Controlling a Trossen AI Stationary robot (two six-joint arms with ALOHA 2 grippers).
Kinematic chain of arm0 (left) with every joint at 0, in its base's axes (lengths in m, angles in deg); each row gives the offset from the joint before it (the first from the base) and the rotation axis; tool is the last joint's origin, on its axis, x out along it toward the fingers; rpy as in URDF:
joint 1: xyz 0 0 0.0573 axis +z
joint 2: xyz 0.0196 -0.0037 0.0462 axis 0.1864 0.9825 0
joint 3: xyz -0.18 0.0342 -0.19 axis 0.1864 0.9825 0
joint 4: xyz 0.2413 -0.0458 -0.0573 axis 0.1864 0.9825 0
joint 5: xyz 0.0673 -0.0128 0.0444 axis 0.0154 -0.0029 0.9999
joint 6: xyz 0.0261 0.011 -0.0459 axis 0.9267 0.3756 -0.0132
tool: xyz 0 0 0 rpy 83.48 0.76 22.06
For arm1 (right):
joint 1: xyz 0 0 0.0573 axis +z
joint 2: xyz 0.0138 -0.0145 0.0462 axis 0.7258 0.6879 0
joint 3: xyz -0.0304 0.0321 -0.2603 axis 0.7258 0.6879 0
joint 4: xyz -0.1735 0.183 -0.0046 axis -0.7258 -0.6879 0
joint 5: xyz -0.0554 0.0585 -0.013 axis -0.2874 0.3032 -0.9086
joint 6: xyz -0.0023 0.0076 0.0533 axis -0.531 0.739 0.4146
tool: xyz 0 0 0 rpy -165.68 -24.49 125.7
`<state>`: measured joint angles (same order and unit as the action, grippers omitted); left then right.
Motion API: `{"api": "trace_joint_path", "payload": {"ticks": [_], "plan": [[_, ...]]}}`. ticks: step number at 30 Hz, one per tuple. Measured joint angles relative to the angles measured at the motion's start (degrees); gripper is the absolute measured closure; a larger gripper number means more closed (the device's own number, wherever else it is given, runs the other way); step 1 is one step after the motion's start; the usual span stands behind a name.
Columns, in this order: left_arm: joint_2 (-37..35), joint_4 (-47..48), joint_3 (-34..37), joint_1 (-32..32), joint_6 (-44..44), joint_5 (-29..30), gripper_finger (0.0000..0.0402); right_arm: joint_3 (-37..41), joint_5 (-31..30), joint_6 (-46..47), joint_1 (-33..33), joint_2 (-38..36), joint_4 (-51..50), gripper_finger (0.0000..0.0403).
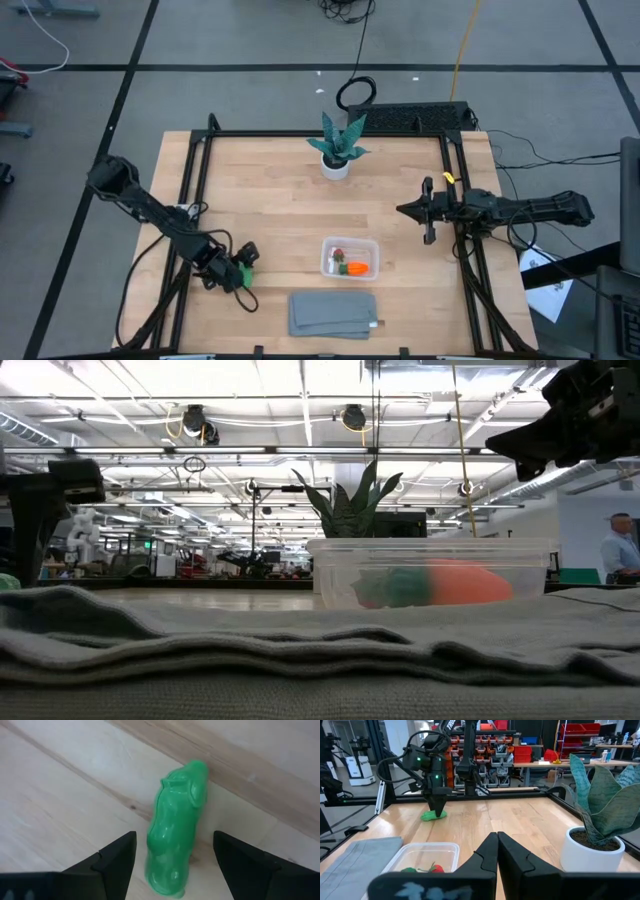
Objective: Pick and placing Produce into tupperware
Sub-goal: Put the green peas into the container
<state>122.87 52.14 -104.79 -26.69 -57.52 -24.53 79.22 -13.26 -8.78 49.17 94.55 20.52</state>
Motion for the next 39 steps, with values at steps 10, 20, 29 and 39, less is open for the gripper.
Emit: {"api": "trace_joint_path", "payload": {"ticks": [10, 20, 29, 39], "plan": [[0.14, -0.66, -2.38, 1.55, -0.31, 1.18, 0.0135, 0.02, -0.02, 0.11, 0.0, 0.76, 0.24, 0.0403], [0.14, -1.04, -2.42, 3.56, -5.39, -0.65, 0.0135, 0.0, 0.0, 0.44, 0.0, 0.76, 0.24, 0.0403], [0.09, -2.85, -2.44, 7.02, -6.18, -4.19, 0.0157, 0.01, 0.0, 0.44, -0.02, 0.76, 0.22, 0.0403], [0.09, -2.87, -2.44, 8.61, -6.19, -6.73, 0.022, 0.0, 0.0, 0.44, 0.0, 0.76, 0.22, 0.0403]]}}
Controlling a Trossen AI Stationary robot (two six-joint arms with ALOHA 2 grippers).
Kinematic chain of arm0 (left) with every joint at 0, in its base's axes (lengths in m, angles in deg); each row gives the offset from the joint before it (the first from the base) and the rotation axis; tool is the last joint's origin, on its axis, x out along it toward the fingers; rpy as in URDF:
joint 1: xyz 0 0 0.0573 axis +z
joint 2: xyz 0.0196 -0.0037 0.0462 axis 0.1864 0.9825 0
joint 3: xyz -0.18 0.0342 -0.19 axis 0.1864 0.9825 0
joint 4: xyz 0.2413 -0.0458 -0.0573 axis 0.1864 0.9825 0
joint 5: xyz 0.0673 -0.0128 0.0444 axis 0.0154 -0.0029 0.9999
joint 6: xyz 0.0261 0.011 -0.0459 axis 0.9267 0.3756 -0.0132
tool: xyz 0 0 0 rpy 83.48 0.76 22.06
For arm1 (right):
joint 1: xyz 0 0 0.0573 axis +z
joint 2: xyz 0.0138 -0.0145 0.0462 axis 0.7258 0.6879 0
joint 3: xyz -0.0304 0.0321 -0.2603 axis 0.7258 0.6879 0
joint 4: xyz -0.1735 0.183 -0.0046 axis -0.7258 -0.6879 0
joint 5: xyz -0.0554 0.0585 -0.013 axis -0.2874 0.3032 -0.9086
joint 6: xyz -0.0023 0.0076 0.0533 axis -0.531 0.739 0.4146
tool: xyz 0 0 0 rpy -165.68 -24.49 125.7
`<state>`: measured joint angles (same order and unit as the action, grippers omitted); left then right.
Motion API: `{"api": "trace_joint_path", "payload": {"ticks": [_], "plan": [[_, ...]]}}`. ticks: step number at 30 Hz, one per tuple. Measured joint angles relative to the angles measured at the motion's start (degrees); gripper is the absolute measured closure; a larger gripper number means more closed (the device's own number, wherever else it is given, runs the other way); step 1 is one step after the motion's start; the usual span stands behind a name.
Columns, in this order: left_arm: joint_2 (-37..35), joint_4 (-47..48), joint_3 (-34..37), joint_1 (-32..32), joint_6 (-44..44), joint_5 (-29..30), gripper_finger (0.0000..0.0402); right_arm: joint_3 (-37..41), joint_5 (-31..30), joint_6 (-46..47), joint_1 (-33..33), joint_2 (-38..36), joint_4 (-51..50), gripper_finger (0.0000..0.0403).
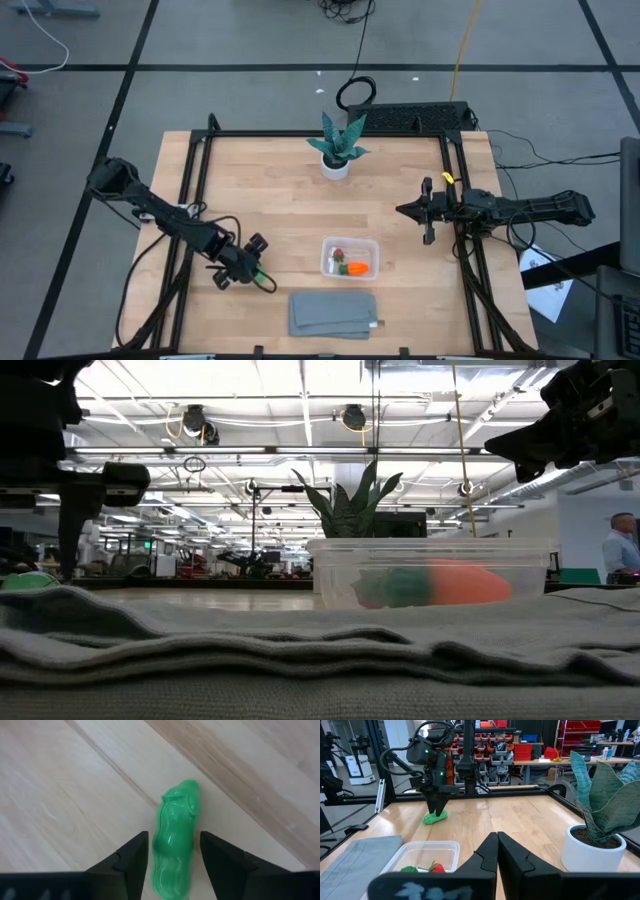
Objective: Pick and placing Produce into tupperware
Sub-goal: Put the green peas into the container
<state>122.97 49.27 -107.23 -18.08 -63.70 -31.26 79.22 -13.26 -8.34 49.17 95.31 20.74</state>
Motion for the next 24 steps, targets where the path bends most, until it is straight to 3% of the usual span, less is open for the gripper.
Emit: {"api": "trace_joint_path", "payload": {"ticks": [24], "plan": [[5.27, -0.07, -0.17, 1.12, -0.11, -0.44, 0.0227, 0.0, 0.0, 0.04, 0.0, 0.02, 0.0, 0.0403]]}}
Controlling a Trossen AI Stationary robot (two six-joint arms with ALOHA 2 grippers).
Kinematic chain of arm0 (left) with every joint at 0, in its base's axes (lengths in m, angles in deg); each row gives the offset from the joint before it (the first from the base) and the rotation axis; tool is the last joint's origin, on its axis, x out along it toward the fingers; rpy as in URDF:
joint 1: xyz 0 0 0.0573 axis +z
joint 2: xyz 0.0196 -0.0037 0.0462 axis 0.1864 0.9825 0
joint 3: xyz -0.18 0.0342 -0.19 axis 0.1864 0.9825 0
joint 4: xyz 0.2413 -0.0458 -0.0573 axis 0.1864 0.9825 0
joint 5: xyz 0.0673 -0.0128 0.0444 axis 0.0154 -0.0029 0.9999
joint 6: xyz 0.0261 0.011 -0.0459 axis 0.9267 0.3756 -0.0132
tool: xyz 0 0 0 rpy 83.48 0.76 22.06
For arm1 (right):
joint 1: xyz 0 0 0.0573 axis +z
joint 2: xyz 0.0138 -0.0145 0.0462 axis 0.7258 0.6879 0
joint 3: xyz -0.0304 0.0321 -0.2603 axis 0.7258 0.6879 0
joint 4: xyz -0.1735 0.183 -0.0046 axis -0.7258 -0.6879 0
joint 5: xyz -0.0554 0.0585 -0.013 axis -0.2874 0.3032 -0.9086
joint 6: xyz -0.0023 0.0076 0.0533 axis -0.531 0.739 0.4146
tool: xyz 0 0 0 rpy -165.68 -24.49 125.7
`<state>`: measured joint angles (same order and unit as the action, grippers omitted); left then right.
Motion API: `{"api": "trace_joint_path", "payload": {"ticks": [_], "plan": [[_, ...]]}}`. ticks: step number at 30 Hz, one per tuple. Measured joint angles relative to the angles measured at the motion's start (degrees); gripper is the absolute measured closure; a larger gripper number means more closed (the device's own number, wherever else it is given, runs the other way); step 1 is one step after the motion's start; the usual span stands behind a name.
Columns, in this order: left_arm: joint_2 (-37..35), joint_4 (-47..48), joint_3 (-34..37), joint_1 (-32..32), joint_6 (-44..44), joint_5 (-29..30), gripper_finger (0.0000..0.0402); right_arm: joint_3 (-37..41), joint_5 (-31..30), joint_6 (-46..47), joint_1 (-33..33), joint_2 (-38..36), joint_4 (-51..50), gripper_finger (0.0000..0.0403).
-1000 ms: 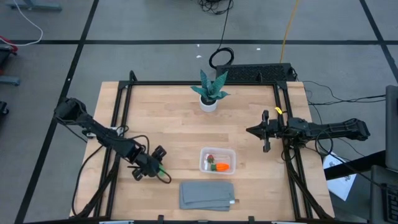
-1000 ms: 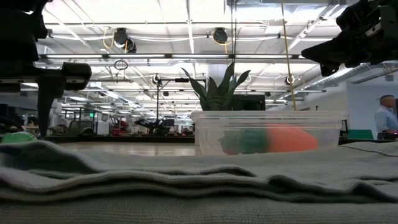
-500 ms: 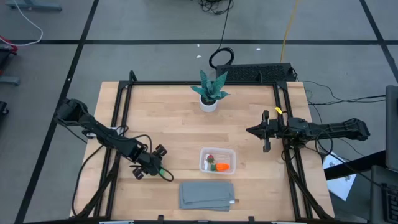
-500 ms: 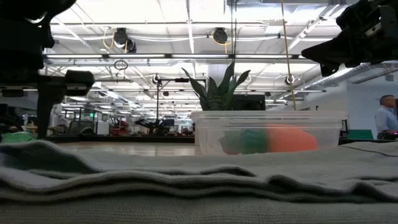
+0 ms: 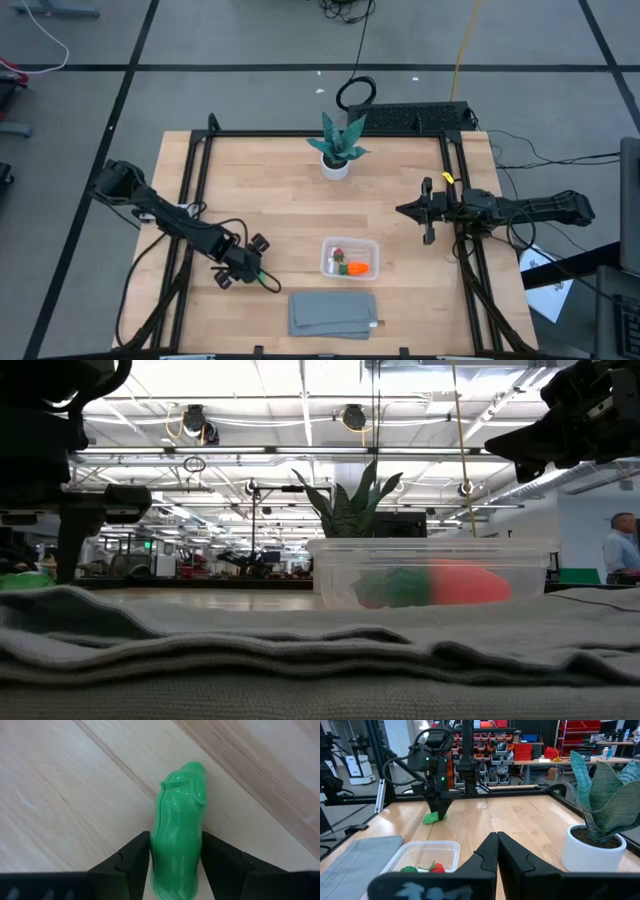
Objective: Pick and placing Produce into tupperware
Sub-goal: Put the green peas into the container
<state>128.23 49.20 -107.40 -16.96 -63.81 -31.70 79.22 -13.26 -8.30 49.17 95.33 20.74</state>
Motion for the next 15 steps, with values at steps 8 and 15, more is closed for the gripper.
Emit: {"api": "trace_joint_path", "payload": {"ticks": [8, 15], "plan": [[-0.2, -0.17, 0.05, 0.05, -0.41, 0.1, 0.0227, 0.0, 0.0, 0.0, 0.0, 0.0, 0.0, 0.0403], [-0.17, -0.19, -0.32, 0.13, -1.55, 0.23, 0.0228, 0.01, 0.0, 0.0, 0.0, 0.0, 0.0, 0.0403]]}}
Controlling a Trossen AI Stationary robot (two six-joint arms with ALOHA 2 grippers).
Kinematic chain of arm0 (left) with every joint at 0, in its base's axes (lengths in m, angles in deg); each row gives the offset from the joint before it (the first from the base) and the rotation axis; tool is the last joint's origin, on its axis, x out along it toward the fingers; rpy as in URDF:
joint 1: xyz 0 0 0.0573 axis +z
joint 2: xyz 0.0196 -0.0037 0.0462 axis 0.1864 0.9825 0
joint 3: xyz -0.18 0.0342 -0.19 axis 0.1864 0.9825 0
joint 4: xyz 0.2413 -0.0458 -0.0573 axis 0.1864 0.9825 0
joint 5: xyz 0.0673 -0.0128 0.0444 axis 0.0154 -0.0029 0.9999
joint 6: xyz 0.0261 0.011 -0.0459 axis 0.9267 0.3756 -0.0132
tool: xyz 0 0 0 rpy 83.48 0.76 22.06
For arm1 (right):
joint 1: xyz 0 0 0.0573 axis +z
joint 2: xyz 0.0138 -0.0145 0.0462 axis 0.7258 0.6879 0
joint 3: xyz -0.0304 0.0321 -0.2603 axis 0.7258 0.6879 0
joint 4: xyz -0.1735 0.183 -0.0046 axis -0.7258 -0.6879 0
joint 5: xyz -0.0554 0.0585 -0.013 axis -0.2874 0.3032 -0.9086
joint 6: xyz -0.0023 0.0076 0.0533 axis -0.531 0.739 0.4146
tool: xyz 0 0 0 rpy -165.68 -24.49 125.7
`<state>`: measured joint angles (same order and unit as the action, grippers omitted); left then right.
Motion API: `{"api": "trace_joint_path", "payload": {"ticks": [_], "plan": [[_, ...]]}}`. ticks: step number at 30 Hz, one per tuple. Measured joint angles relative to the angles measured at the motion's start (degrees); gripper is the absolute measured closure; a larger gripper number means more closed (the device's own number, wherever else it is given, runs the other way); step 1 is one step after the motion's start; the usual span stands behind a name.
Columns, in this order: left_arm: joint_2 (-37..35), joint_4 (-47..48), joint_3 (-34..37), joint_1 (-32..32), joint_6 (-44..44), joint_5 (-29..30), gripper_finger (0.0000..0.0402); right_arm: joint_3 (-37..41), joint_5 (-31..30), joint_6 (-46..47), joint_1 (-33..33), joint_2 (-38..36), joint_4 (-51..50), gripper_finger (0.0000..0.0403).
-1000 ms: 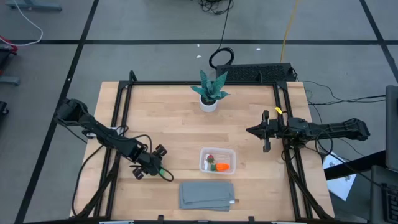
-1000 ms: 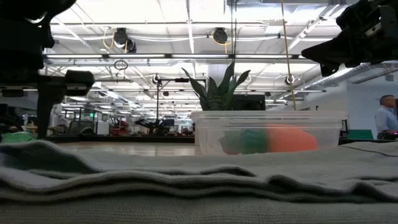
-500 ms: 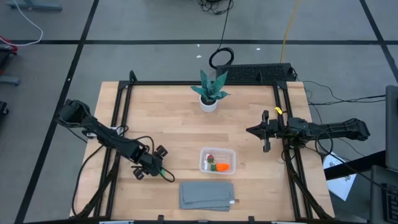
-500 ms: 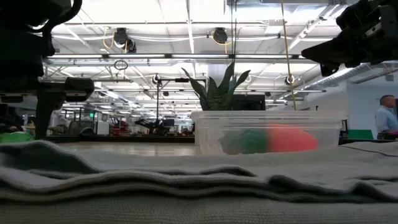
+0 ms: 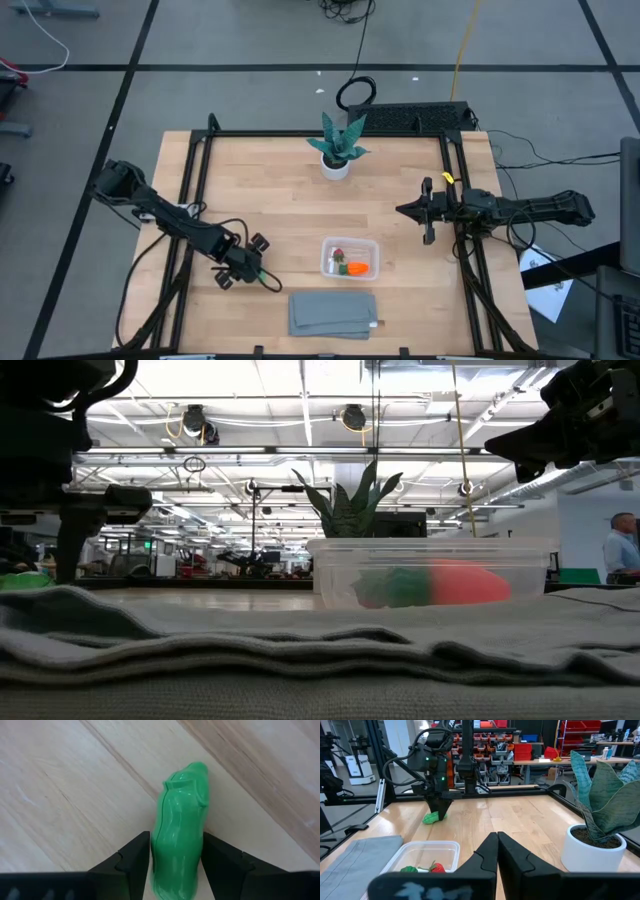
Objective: Pick and placing Produce into tupperware
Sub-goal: Put the green peas into the container
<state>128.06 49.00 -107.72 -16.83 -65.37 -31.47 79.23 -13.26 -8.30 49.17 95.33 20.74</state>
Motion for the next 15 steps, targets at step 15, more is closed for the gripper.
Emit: {"api": "trace_joint_path", "payload": {"ticks": [15], "plan": [[0.13, 0.11, -0.62, 0.02, -2.27, 0.9, 0.0286, -0.01, 0.02, 0.04, -0.01, 0.02, 0.0, 0.0403]]}}
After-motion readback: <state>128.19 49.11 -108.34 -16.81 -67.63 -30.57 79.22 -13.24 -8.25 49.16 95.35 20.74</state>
